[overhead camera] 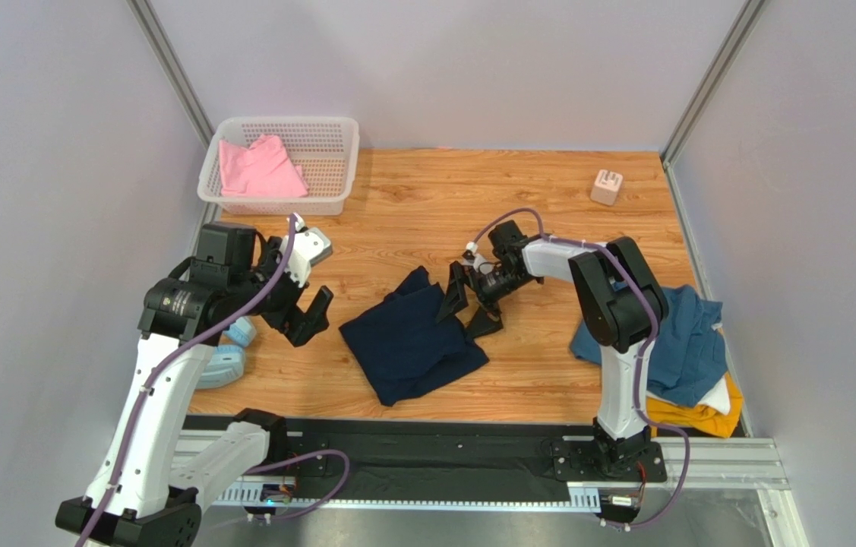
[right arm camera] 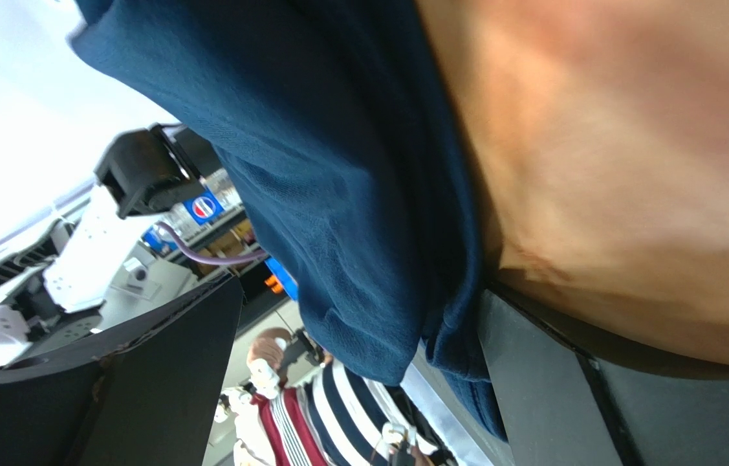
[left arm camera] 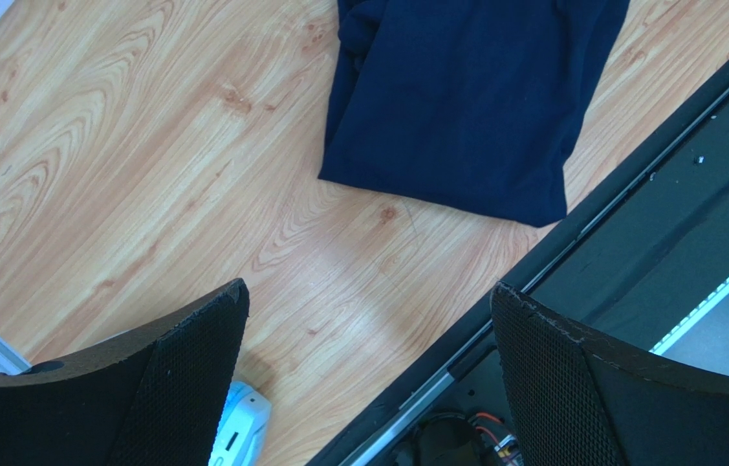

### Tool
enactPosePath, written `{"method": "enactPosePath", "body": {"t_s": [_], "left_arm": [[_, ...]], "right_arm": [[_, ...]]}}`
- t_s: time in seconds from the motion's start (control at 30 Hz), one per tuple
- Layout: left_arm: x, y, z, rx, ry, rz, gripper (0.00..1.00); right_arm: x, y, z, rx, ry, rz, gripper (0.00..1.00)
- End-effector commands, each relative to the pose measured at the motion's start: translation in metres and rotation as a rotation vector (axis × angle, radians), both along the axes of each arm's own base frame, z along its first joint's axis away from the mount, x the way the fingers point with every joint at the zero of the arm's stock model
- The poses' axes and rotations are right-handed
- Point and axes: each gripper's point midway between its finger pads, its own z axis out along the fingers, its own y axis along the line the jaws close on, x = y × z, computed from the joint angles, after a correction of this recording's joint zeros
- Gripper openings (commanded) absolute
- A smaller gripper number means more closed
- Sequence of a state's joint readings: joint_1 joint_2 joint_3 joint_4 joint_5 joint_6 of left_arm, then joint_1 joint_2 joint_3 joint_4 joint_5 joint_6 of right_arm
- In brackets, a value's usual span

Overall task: Fold and stack the t-shirts
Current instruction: Put the neatly folded tshirt into the corner of the board with the right arm

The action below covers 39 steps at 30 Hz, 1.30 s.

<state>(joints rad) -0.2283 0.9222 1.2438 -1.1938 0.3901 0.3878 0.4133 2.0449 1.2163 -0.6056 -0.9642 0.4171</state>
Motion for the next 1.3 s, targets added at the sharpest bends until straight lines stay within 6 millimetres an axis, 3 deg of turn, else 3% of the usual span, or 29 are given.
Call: {"method": "enactPosePath", "body": {"t_s": [0.0, 0.17, 0.37, 0.53, 0.57, 0.67, 0.77, 0.83, 0.9, 1.0, 1.03, 1.17, 1.27], "left_arm": [[0.000, -0.001, 0.012, -0.016, -0.048, -0.010, 1.00], [-0.001, -0.001, 0.012, -0.016, -0.053, -0.011, 1.00], [-0.002, 0.001, 0.012, -0.008, -0.051, -0.011, 1.00], [-0.005, 0.002, 0.014, -0.005, -0.061, -0.012, 1.00], [-0.005, 0.002, 0.014, -0.003, -0.064, -0.012, 1.00], [-0.006, 0.003, 0.013, 0.002, -0.061, -0.013, 1.00], [-0.007, 0.004, 0.013, 0.003, -0.065, -0.015, 1.00], [-0.008, 0.003, 0.013, 0.002, -0.064, -0.016, 1.00], [-0.008, 0.004, 0.014, 0.003, -0.066, -0.015, 1.00], [-0.008, 0.004, 0.015, 0.002, -0.067, -0.017, 1.00], [-0.009, 0.003, 0.016, 0.000, -0.068, -0.019, 1.00], [-0.012, 0.003, 0.021, -0.003, -0.079, -0.023, 1.00], [-0.013, 0.004, 0.024, -0.005, -0.087, -0.023, 1.00]], "right_arm": [[-0.013, -0.018, -0.058, -0.231, -0.069, 0.015, 0.98], [-0.017, -0.016, -0.067, -0.320, -0.101, 0.022, 0.96], [-0.014, -0.012, -0.077, -0.375, -0.118, -0.005, 0.77], [-0.015, -0.007, -0.085, -0.368, -0.111, -0.032, 0.45], [-0.014, -0.005, -0.086, -0.360, -0.115, -0.034, 0.33], [-0.016, -0.003, -0.089, -0.348, -0.115, -0.039, 0.12], [-0.017, 0.000, -0.089, -0.330, -0.119, -0.040, 0.00], [-0.016, 0.004, -0.080, -0.299, -0.131, -0.042, 0.00], [-0.011, 0.007, -0.066, -0.274, -0.165, -0.048, 0.00], [0.010, 0.007, -0.016, -0.240, -0.275, -0.093, 0.00], [0.018, 0.007, 0.014, -0.210, -0.343, -0.116, 0.00], [0.026, -0.023, 0.077, -0.219, -0.444, -0.207, 0.00], [0.025, -0.059, 0.105, -0.227, -0.467, -0.316, 0.00]]}}
